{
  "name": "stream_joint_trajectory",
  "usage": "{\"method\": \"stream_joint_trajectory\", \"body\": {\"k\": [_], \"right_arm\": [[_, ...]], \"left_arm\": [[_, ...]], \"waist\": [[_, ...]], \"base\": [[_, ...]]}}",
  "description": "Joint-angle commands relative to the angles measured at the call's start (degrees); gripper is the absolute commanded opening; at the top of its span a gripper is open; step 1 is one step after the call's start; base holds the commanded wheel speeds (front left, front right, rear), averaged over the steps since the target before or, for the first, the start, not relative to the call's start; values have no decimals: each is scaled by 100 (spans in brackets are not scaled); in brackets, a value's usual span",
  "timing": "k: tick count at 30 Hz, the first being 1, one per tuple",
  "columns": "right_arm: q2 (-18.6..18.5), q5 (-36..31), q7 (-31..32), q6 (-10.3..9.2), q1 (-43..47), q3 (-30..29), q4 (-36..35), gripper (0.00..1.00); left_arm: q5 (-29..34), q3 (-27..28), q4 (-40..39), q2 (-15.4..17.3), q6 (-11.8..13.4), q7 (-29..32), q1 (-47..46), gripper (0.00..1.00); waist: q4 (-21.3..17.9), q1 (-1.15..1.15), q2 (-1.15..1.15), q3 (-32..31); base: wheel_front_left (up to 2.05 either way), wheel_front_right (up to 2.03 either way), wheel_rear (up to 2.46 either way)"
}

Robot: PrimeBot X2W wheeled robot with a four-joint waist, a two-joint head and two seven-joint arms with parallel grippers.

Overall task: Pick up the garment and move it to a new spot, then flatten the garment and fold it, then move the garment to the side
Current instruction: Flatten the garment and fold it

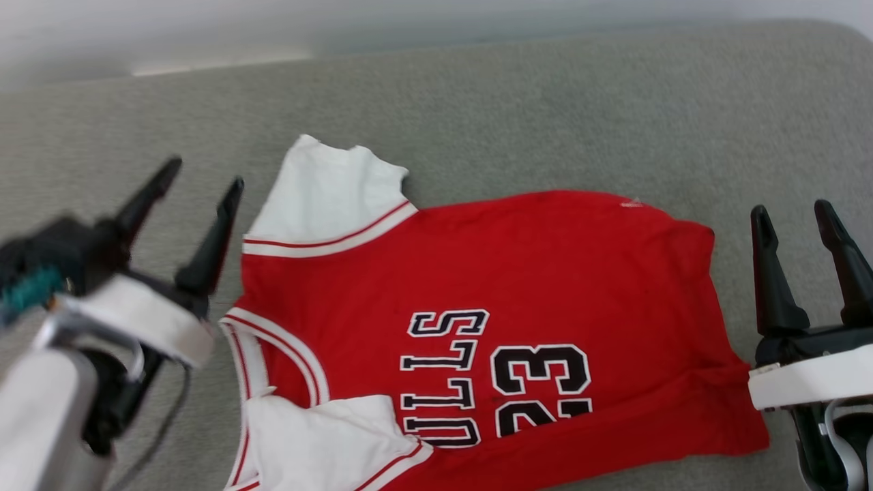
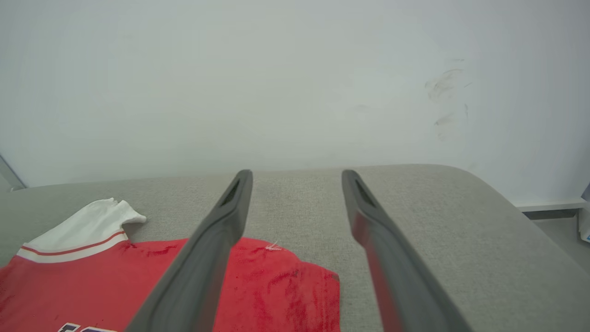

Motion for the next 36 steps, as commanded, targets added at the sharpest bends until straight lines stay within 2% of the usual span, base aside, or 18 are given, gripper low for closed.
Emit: {"method": "stream_joint_trajectory", "body": {"k": [1,4,10,17,22,29,31,36], "right_arm": [[45,-46,-55,-4,-101,12,-1,100],[102,-71,-145,-4,-204,86,23,100],[229,-103,-307,-4,-395,192,112,100],[338,-107,-489,-4,-513,297,303,100],[396,-98,-585,-4,-549,351,448,100],[438,-134,-663,-4,-635,409,580,100],[448,-152,-678,-4,-635,405,599,100],[408,-227,-561,-4,-650,365,630,100]], "left_arm": [[-64,-62,42,92,-66,189,-226,100],[-361,-259,123,449,-190,1003,-936,100],[-1058,-906,592,1116,-244,2697,-2347,100],[-1868,-1514,1371,1531,-245,4604,-3429,100],[-2100,-1711,1889,1624,-245,5121,-3786,100],[-2068,-1944,2586,1597,-245,5060,-3946,100],[-2135,-2149,2624,1582,-245,5066,-3880,0],[-2282,-2372,2607,1545,-246,4602,-3841,0]], "waist": [[-260,-1,0,294],[-451,-1,0,545],[-797,-1,0,987],[-1105,-1,0,1321],[-1250,-1,0,1513],[-1327,-1,0,1690],[-1313,-1,0,1697],[-1160,-1,0,1565]], "base": [[0,0,0],[0,0,0],[0,0,0],[0,0,0],[0,0,0],[0,0,0],[0,0,0],[0,0,0]]}}
